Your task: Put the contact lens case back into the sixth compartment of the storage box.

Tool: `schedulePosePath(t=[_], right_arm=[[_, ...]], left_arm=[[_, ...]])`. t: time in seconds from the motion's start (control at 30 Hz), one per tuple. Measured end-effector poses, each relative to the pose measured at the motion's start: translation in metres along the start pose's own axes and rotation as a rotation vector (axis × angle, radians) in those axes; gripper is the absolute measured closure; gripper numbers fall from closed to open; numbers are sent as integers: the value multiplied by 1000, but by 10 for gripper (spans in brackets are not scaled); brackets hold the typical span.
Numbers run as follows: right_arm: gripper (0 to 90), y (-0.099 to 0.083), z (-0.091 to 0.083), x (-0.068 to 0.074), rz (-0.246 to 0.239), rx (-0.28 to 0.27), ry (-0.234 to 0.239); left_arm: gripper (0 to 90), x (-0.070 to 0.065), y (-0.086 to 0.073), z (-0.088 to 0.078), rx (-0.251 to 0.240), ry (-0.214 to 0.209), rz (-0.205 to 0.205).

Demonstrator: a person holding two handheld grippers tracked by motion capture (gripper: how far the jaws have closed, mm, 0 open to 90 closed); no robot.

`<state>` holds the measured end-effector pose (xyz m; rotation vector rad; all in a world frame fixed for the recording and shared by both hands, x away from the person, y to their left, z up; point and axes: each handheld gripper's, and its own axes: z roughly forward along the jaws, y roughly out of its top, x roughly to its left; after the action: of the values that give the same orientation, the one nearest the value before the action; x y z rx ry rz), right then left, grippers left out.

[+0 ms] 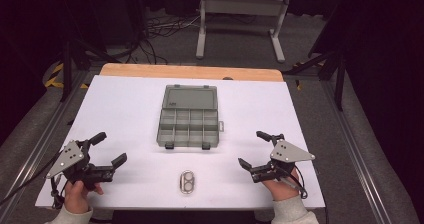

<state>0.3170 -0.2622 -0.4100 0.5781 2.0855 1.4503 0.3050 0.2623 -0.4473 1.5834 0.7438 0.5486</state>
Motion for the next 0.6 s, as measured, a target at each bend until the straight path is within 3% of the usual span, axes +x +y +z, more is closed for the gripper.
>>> schedulePosePath(t=[0.6], right_arm=[[14, 1, 5, 2, 8, 23, 27]], left_arm=[[12, -1, 0, 0, 14, 1, 8]])
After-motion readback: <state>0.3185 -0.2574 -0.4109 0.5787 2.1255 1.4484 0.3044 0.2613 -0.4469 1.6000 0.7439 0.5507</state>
